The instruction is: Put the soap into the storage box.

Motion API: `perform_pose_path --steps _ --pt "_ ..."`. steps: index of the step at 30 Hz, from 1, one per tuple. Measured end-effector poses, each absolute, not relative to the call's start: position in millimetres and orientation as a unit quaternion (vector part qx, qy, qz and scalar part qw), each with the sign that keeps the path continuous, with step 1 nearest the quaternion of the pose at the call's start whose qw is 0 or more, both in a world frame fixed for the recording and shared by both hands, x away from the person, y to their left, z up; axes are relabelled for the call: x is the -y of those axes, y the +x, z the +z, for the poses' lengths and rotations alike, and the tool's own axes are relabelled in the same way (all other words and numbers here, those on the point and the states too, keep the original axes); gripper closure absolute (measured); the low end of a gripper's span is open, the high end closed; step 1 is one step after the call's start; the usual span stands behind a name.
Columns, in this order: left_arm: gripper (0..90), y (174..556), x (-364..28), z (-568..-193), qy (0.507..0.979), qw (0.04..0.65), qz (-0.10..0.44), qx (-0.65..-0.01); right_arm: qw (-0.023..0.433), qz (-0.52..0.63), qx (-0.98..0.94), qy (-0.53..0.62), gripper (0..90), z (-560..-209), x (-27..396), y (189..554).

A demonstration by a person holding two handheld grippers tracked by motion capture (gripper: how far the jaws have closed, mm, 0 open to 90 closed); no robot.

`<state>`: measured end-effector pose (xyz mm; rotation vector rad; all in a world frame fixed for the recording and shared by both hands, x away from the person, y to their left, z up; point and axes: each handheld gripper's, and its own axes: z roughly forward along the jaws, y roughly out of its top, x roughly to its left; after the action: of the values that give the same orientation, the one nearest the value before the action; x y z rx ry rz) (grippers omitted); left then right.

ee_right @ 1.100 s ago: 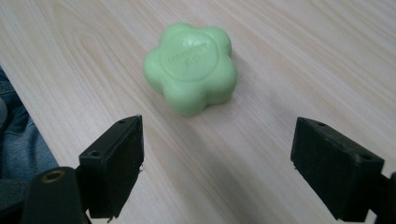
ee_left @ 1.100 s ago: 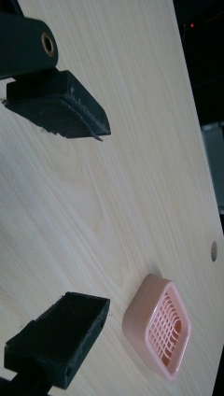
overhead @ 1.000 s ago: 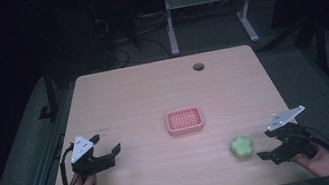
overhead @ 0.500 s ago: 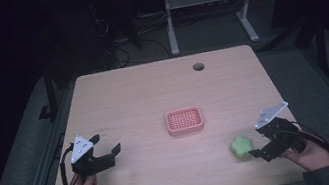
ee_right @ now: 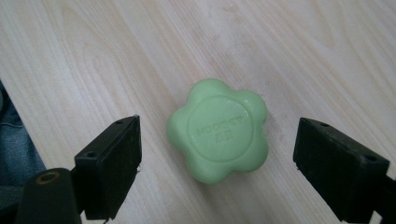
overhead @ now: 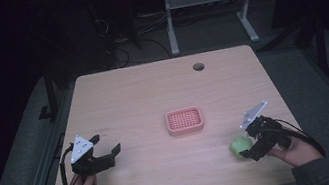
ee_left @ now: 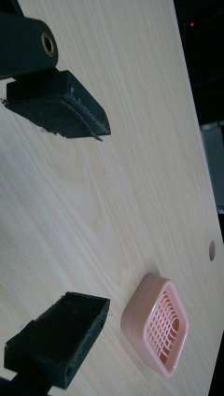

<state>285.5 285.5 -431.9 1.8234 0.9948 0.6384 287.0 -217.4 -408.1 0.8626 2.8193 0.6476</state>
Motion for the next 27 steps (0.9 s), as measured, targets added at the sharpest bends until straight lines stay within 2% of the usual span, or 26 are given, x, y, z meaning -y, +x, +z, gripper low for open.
perform_pose_path --steps 27 --pt "14.3 285.3 -285.4 -431.7 0.744 0.465 0.258 -0.404 0.040 0.152 -0.942 0.298 15.0 -431.0 199.3 301.7"
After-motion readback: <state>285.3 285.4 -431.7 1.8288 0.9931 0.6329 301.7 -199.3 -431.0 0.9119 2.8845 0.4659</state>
